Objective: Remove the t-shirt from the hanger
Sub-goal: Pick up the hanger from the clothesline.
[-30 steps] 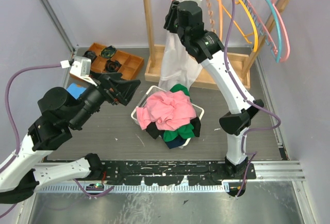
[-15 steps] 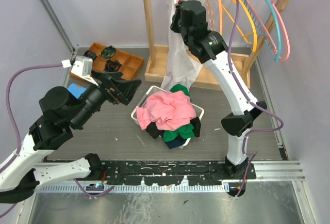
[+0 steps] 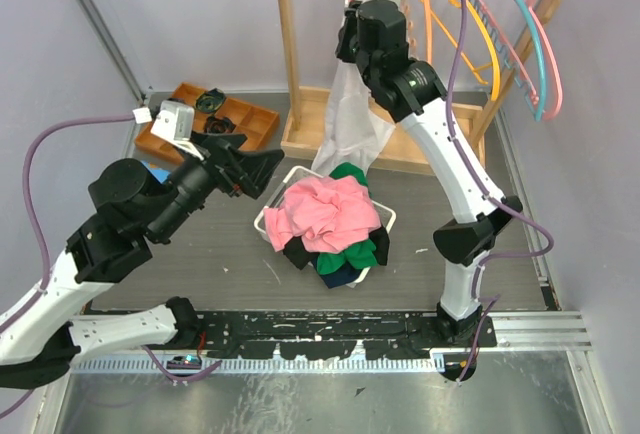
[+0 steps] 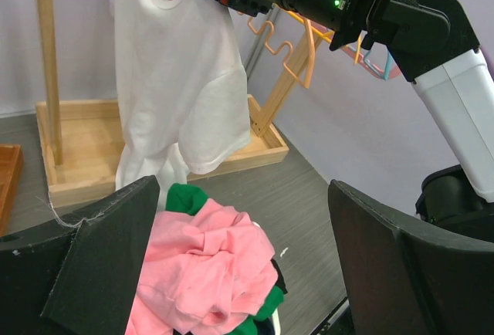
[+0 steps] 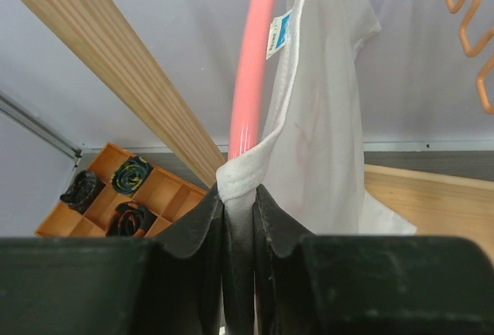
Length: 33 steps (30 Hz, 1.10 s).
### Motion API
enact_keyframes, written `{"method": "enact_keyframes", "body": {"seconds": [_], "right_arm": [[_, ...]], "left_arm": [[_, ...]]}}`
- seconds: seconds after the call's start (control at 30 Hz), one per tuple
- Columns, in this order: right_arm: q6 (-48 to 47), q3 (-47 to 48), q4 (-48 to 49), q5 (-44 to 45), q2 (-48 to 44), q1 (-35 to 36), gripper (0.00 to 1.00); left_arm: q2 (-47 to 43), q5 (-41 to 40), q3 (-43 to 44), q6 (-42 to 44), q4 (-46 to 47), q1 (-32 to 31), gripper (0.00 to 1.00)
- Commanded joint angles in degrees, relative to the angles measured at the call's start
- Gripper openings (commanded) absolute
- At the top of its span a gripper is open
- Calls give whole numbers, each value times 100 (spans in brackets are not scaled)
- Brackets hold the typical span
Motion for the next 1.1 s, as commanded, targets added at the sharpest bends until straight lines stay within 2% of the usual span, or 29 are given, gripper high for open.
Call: {"method": "enact_keyframes", "body": {"seconds": [0.0, 0.4, 0.67, 0.83, 1.07], "right_arm": [[-221, -241, 1164, -420, -591, -103, 1], [-88, -330, 1516, -1089, -979, -255, 1], [-40, -734, 1644, -1331, -1407, -258, 1], [21, -1147, 1521, -1628, -1801, -258, 1], [-51, -2321, 1359, -1884, -2817, -258, 1]], "left_arm": [[54, 49, 204, 147, 321, -10, 98], [370, 133, 416, 208, 575, -1, 98], [588, 28, 585, 290, 812, -4, 98], [1042, -150, 1192, 678, 798, -2, 98], [2044, -21, 2163, 972, 767, 288, 98]]}}
